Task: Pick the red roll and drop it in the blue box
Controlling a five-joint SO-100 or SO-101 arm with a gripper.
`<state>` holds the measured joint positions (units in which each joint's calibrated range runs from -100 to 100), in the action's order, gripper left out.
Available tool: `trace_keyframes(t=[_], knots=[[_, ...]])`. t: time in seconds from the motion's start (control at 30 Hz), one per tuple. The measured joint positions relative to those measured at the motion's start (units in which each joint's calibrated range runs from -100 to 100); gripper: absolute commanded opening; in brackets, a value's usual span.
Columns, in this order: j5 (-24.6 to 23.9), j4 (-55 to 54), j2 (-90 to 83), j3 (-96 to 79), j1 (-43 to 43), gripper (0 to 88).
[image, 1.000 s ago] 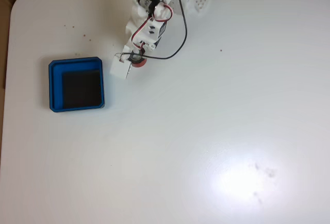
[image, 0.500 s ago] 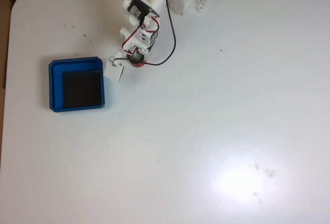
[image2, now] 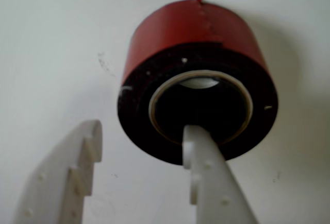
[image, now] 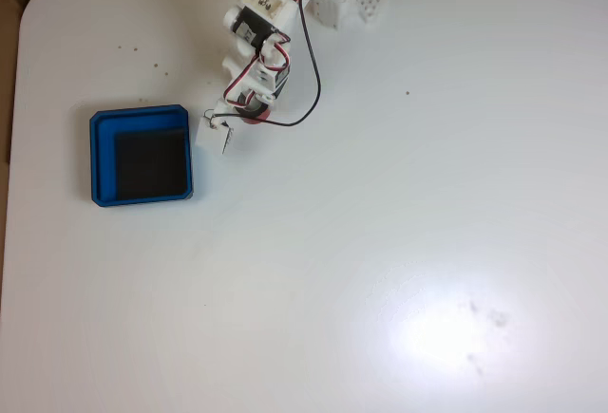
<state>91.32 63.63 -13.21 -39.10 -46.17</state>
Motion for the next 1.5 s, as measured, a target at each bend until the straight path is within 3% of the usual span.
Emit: trace_keyframes(t=[0.6,1.5], knots=[[0.0,0.0,2.54,0.54,0.0,19.2],[0.25,0.0,10.08,2.06,0.0,18.6]])
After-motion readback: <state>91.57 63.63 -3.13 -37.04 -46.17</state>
